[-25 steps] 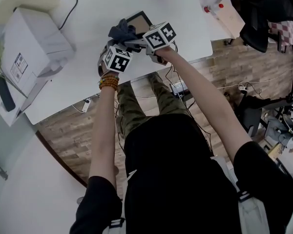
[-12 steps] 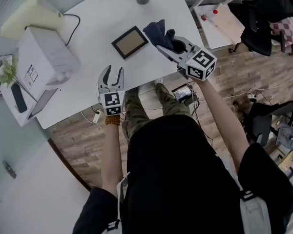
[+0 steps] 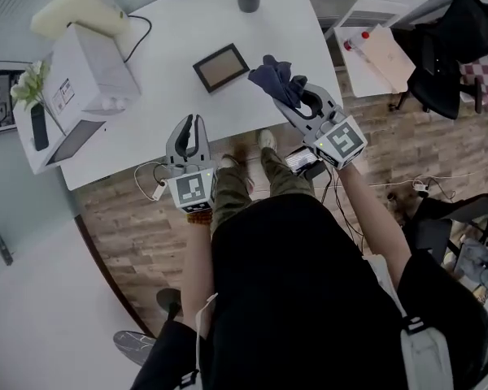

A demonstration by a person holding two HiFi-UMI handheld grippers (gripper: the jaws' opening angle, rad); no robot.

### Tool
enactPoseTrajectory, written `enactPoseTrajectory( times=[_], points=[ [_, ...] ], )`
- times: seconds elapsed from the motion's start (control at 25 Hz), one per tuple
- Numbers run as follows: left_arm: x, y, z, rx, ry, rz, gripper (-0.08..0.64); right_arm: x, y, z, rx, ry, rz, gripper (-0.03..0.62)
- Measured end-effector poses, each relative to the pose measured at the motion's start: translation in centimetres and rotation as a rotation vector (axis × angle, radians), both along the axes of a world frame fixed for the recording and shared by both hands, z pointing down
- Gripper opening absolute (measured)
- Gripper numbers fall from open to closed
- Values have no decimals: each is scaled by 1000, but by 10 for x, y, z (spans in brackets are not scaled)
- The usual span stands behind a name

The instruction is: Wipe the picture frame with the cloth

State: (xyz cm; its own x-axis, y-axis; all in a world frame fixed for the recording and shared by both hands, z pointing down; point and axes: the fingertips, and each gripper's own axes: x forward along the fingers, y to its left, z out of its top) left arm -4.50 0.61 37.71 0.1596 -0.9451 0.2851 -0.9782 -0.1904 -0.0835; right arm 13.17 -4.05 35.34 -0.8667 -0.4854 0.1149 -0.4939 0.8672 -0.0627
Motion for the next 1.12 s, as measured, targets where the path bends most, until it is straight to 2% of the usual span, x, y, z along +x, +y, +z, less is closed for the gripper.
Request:
enactPoseTrajectory(
  times=[0.24, 0.44, 0.6, 0.88, 1.12],
  points=[
    [26, 47, -35, 86, 37, 100, 35, -19, 57, -31, 88, -6, -2, 106],
    [36, 106, -67, 149, 71, 164, 35, -30, 137, -61, 90, 4, 60, 106],
    [42, 148, -90, 186, 79, 197, 34, -27, 191, -92, 151, 3, 103, 106],
    [78, 217, -127, 230, 71, 212, 34, 22, 265, -130, 225, -43, 154, 106],
    [134, 268, -143, 247, 0, 202, 34, 90, 315, -149, 297, -66, 170, 106]
  ],
)
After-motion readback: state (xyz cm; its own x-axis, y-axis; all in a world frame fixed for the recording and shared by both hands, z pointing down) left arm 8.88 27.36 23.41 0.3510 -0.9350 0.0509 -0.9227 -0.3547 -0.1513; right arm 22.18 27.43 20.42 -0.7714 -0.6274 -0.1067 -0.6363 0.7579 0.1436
